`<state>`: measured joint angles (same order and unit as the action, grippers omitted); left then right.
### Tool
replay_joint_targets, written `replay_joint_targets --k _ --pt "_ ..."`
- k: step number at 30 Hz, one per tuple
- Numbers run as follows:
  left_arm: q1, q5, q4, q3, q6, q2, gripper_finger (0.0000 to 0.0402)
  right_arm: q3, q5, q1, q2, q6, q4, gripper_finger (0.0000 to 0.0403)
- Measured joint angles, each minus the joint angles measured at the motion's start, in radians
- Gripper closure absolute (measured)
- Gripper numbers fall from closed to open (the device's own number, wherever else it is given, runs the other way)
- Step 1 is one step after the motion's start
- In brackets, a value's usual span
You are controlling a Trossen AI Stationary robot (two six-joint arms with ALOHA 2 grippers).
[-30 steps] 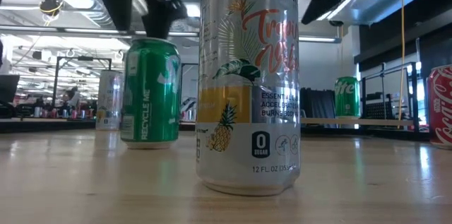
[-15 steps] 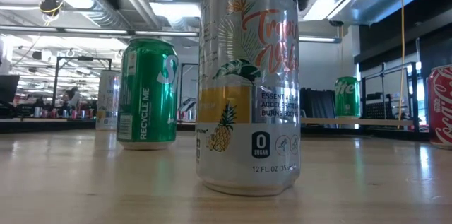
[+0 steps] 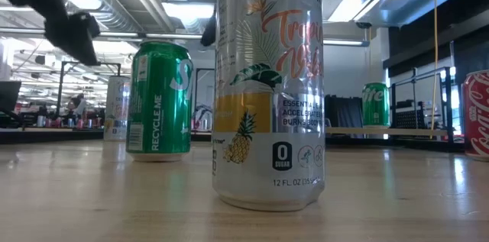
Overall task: Place canned beverage on shelf
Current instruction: Put the green soda can on the shelf aligned with the other green soda can
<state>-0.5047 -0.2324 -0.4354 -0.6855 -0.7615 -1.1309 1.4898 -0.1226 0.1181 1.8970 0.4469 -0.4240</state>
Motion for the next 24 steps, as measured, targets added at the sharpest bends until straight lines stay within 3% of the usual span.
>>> replay_joint_targets --k 8,24 --pt "0.028 -0.15 0.171 0.023 -0.037 -0.092 0.0068 0.004 -0.003 0.002 0.043 0.006 0.026 0.0045" --pt "0.103 -0.248 0.034 0.023 -0.014 -0.105 0.0069 0.005 0.016 0.063 0.064 -0.004 0.038 0.0045"
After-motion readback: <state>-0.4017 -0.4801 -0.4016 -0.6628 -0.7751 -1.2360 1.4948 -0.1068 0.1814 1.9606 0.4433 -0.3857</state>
